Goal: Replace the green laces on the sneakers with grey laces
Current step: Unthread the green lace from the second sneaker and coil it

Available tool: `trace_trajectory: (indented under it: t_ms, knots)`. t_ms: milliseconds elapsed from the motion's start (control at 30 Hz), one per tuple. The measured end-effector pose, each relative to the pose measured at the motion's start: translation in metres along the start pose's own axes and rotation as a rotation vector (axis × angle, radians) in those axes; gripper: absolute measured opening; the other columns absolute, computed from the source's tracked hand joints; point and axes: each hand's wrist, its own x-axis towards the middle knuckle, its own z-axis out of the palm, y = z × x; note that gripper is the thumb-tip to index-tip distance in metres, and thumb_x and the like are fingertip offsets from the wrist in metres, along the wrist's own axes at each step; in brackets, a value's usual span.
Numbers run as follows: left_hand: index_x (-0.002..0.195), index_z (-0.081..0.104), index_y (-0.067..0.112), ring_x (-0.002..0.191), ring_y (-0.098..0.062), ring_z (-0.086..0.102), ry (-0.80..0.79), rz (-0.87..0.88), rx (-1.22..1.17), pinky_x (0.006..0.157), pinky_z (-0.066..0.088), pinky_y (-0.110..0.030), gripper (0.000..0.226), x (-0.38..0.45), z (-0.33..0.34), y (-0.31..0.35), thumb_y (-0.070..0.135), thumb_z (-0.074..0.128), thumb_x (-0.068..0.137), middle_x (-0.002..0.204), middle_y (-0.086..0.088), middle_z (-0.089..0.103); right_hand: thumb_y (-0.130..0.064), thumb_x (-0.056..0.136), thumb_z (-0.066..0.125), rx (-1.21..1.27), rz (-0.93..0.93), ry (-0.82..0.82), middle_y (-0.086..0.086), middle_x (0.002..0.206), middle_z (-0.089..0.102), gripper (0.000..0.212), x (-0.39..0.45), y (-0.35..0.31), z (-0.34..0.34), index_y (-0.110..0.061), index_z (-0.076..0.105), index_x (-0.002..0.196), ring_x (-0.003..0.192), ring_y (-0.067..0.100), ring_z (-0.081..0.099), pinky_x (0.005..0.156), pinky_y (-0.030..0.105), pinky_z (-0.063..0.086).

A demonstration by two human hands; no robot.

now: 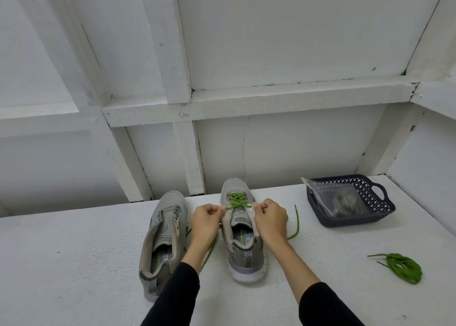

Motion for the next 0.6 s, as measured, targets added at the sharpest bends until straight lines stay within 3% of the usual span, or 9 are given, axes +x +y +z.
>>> trace_trajectory:
  t_ms: [100,200,333,433,533,600]
  knots:
    - [0.087,0.069,0.001,0.065,-0.014,0.063,-0.127,-0.095,-0.159,0.052,0.053,-0.018,0.01,-0.003,-0.008,0.008,0.008,0.064,0.092,0.072,-0.006,0.067,-0.027,0.095,0.059,0.009,-0.109,-0.036,0.001,0.068,0.06,0.028,0.001,0.002,-0.001,-0.012,0.055,0.072,0.061,0.011,0.051,0.049,0.015,0.032]
    - [0.088,0.069,0.002,0.061,-0.013,0.065,-0.203,-0.11,-0.19,0.053,0.053,-0.019,0.008,-0.003,-0.014,0.01,0.006,0.064,0.092,0.075,-0.008,0.068,-0.027,0.093,0.061,0.009,-0.185,-0.051,0.0,0.071,0.06,0.026,-0.001,0.001,0.001,-0.012,0.057,0.073,0.067,0.015,0.055,0.054,0.019,0.035]
    - [0.084,0.07,0.002,0.053,-0.01,0.065,-0.156,-0.121,-0.228,0.051,0.052,-0.019,0.009,-0.006,-0.012,0.005,0.005,0.064,0.091,0.069,-0.007,0.067,-0.027,0.094,0.06,0.009,-0.198,-0.065,0.0,0.069,0.058,0.028,-0.005,0.0,0.002,-0.013,0.055,0.071,0.066,0.016,0.053,0.052,0.018,0.033]
    - [0.081,0.071,0.005,0.055,-0.01,0.065,-0.134,-0.165,-0.311,0.055,0.054,-0.019,0.012,-0.008,-0.009,0.001,0.005,0.064,0.091,0.068,-0.004,0.068,-0.03,0.096,0.056,-0.104,-0.23,-0.086,-0.002,0.081,0.057,0.021,-0.006,-0.004,-0.003,-0.016,0.055,0.08,0.076,0.016,0.053,0.058,0.024,0.035]
    - [0.08,0.071,0.006,0.06,-0.012,0.061,-0.118,-0.222,-0.42,0.06,0.051,-0.019,0.013,-0.013,-0.008,-0.006,0.004,0.064,0.09,0.067,0.0,0.068,-0.018,0.097,0.051,-0.233,-0.403,-0.039,-0.002,0.096,0.053,0.006,-0.01,-0.018,-0.004,-0.014,0.056,0.094,0.092,0.017,0.046,0.068,0.028,0.038]
    - [0.083,0.072,0.006,0.064,-0.013,0.06,-0.119,-0.26,-0.497,0.059,0.051,-0.017,0.011,-0.015,-0.009,-0.01,0.004,0.064,0.09,0.074,-0.002,0.069,-0.006,0.094,0.05,-0.244,-0.539,-0.044,0.001,0.097,0.054,0.008,-0.012,-0.029,-0.001,-0.011,0.056,0.097,0.093,0.019,0.046,0.069,0.031,0.043]
